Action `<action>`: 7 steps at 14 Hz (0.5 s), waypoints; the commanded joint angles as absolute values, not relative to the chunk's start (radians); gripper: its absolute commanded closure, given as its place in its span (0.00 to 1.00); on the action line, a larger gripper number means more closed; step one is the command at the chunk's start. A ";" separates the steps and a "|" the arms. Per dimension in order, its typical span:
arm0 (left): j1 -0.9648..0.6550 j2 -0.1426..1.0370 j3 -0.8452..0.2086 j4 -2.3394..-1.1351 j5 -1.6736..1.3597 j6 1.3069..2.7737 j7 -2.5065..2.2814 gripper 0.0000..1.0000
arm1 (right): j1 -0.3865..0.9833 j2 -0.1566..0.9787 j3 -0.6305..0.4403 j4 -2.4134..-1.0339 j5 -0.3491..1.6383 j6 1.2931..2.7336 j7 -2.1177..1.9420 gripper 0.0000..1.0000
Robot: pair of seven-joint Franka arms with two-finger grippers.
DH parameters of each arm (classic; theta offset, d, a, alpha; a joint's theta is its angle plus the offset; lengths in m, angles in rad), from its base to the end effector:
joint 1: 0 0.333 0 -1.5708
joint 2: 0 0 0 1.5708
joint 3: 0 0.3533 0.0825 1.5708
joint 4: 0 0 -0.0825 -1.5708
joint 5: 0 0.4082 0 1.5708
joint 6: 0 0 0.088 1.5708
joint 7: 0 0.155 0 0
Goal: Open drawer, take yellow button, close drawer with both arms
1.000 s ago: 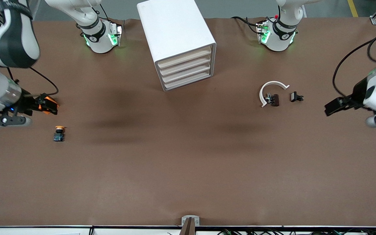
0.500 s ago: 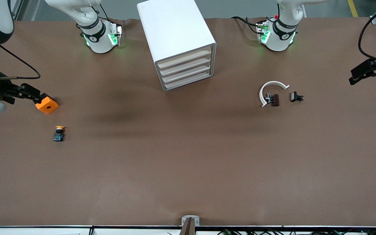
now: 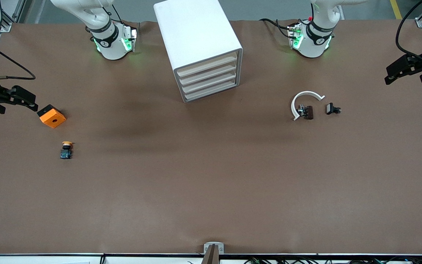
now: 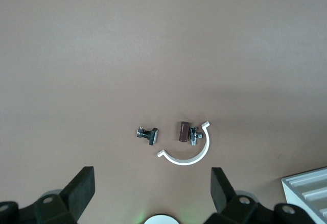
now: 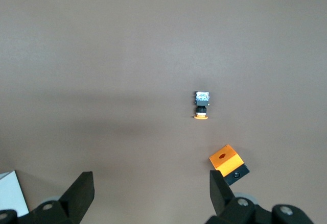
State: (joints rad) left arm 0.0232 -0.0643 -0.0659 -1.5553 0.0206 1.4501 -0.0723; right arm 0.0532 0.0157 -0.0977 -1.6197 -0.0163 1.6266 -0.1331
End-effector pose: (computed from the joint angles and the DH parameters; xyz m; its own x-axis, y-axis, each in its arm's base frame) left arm 0.5412 -0.0210 0.6471 0.9987 0.0324 -0.0391 0.0313 -0.9991 -0.0277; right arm 0.5867 -0.0282 0.5852 0.9959 0.0894 -0.0110 0.0895 -0.9958 0.0165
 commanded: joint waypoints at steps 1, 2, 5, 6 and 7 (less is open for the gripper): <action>0.025 -0.104 -0.089 -1.597 0.012 1.440 -0.119 0.00 | 0.035 0.029 -0.091 -1.592 -0.006 1.601 -0.153 0.00; 0.025 -0.106 -0.097 -1.603 0.014 1.442 -0.124 0.00 | 0.034 0.029 -0.092 -1.586 -0.005 1.600 -0.153 0.00; 0.025 -0.110 -0.100 -1.617 0.012 1.448 -0.126 0.00 | 0.034 0.029 -0.092 -1.560 -0.011 1.597 -0.147 0.00; 0.025 -0.113 -0.100 -1.618 0.012 1.451 -0.126 0.00 | 0.032 0.029 -0.094 -1.556 -0.006 1.583 -0.146 0.00; 0.025 -0.114 -0.100 -1.618 0.012 1.453 -0.127 0.00 | 0.032 0.029 -0.094 -1.548 -0.006 1.571 -0.143 0.00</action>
State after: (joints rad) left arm 0.0230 -0.0803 -0.0994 -1.5877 0.0206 1.4468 -0.1194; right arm 0.0463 0.0172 -0.0982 -1.5886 -0.0163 1.6080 -0.1394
